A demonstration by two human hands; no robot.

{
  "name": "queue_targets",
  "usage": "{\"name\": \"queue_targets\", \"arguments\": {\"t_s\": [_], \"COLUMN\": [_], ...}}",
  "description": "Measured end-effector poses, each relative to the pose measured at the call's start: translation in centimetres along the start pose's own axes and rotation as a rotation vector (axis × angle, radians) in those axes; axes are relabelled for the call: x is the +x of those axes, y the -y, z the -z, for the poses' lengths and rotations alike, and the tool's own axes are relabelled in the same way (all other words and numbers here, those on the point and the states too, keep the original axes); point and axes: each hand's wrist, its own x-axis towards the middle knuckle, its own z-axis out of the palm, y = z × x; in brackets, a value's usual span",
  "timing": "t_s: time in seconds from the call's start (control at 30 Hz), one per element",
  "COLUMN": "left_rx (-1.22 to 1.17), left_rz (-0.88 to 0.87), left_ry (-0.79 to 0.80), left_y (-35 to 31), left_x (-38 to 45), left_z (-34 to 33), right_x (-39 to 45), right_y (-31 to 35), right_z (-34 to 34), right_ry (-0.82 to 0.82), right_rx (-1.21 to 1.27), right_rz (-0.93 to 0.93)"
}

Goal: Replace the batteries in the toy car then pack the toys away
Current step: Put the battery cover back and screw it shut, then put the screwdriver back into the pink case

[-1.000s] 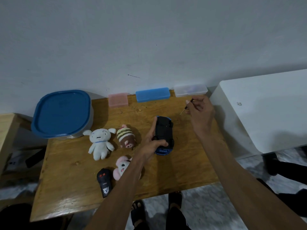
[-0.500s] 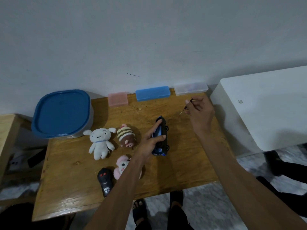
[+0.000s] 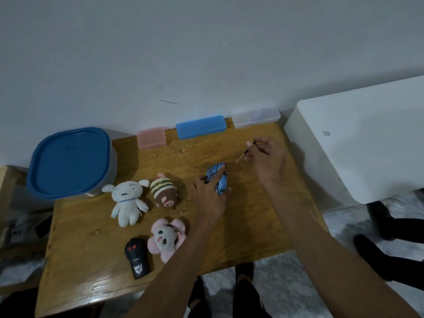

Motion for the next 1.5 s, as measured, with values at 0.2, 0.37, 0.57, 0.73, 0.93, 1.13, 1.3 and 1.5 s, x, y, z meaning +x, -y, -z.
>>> {"name": "queue_targets", "arguments": {"t_s": [0.2,0.37,0.57,0.73,0.93,1.13,1.3,1.5], "left_rx": [0.194,0.323,0.416,0.321,-0.007,-0.122,-0.165,-0.162], "left_rz": [0.153,0.195,0.196,0.127,0.033,0.051,0.047,0.008], "left_ry": [-0.059,-0.105,-0.067,-0.079,-0.388,-0.455,-0.25,-0.221], "left_y": [-2.2,-3.2,-3.2,-3.0,0.0,7.8,13.3,16.1], "left_x": [0.3,0.4,0.5,0.1,2.1,8.5,14.1,18.6], "left_z": [-3.5,-5.5,-6.1,-4.5,2.8,11.7,14.5,13.6], "right_x": [1.1,1.9,2.9,3.5,3.4,2.4,2.4,3.4], "right_y": [-1.7,-3.2,-3.2,-0.8,1.6,0.8,-1.0,-4.4], "right_z": [1.4,2.4,2.7,0.9,-5.1,-14.1,-21.7,-26.6], "right_ry": [0.115,0.169,0.255,0.364,0.512,0.607,0.622,0.716], "right_rx": [0.118,0.072,0.039,-0.184,-0.44,-0.605,-0.78,-0.945], "right_rz": [-0.149,-0.197,-0.279,-0.193,-0.013,0.203,0.319,0.446]}}
